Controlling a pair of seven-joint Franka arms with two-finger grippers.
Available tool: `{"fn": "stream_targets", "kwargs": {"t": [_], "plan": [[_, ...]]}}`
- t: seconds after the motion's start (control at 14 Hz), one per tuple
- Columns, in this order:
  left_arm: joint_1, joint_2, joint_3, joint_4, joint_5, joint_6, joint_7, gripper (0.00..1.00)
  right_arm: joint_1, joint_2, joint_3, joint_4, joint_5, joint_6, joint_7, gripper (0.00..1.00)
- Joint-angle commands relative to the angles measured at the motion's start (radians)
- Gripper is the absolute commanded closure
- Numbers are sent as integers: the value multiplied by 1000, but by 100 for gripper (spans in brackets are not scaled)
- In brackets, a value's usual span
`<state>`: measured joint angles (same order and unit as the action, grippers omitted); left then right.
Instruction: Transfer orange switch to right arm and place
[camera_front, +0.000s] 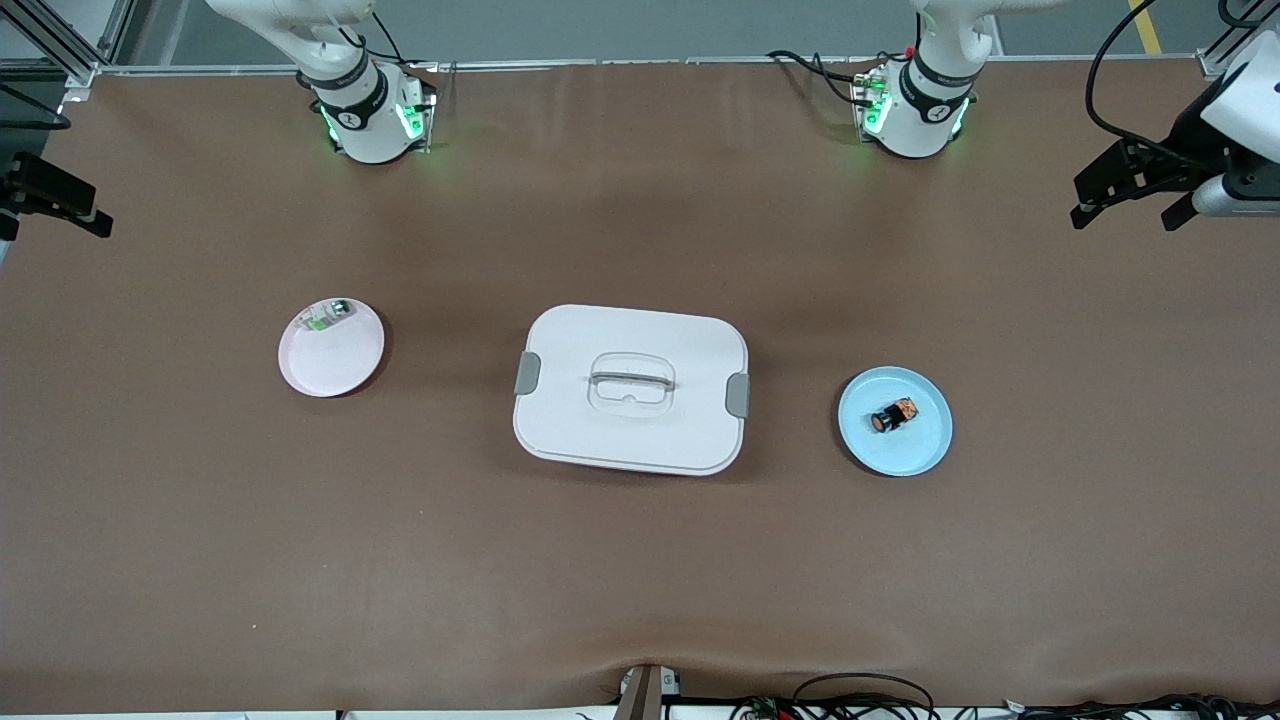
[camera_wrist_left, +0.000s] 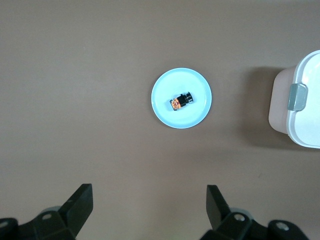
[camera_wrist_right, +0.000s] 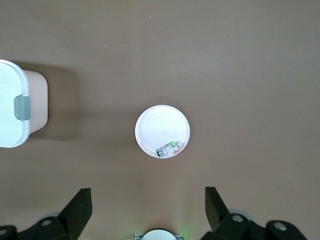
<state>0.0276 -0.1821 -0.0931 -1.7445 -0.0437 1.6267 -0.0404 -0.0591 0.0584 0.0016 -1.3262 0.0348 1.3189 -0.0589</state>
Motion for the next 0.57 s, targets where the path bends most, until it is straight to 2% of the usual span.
{"fn": "stream_targets", "kwargs": {"t": [0.0,0.21,0.5], "plan": [[9,12,-10,29,2,-24,-7,0,2,-8,1,1,-15,22,4,0],[12,18,-10,33,-4,-24,-15,0,2,-9,8,1,-13,29,54,0],[14,55,-4,45,5,-24,-133,0,2,-9,9,1,-12,29,56,0]]}}
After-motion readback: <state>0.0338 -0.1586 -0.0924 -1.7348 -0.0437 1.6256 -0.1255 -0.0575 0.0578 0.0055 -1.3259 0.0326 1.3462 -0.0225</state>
